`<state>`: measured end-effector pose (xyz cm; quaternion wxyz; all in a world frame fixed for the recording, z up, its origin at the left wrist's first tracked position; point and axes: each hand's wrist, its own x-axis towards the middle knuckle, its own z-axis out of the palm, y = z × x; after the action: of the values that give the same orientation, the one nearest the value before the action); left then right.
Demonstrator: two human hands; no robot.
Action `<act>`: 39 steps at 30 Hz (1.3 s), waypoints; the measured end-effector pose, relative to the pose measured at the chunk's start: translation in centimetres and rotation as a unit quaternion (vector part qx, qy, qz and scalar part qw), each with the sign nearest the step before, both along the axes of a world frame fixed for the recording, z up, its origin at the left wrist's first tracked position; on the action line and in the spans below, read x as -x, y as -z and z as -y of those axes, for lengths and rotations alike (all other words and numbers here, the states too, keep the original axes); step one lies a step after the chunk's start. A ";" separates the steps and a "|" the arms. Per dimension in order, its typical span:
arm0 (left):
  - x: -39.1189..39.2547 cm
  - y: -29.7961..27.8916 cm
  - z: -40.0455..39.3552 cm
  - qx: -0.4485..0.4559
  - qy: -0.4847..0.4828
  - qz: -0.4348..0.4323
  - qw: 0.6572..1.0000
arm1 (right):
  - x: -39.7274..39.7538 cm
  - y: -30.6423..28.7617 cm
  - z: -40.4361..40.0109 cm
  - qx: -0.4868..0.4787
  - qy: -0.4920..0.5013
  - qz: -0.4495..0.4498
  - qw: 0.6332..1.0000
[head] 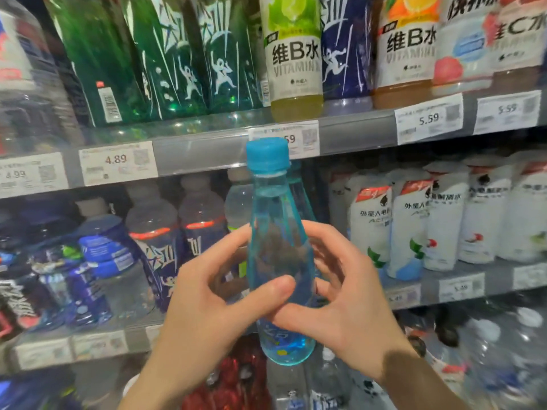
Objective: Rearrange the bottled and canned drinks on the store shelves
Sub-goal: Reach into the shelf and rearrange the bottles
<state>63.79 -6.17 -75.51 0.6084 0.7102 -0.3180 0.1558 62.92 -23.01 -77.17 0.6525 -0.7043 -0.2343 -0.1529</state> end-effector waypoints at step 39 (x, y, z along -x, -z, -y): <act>-10.6 0.0 9.2 -0.345 -0.503 0.205 0.765 | -2.1 -0.8 7.3 -0.100 0.266 0.121 0.951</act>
<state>74.42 -15.42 -75.50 0.0765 0.8815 -0.0646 0.4614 65.05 -30.27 -76.39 0.6221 -0.6483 -0.0989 -0.4277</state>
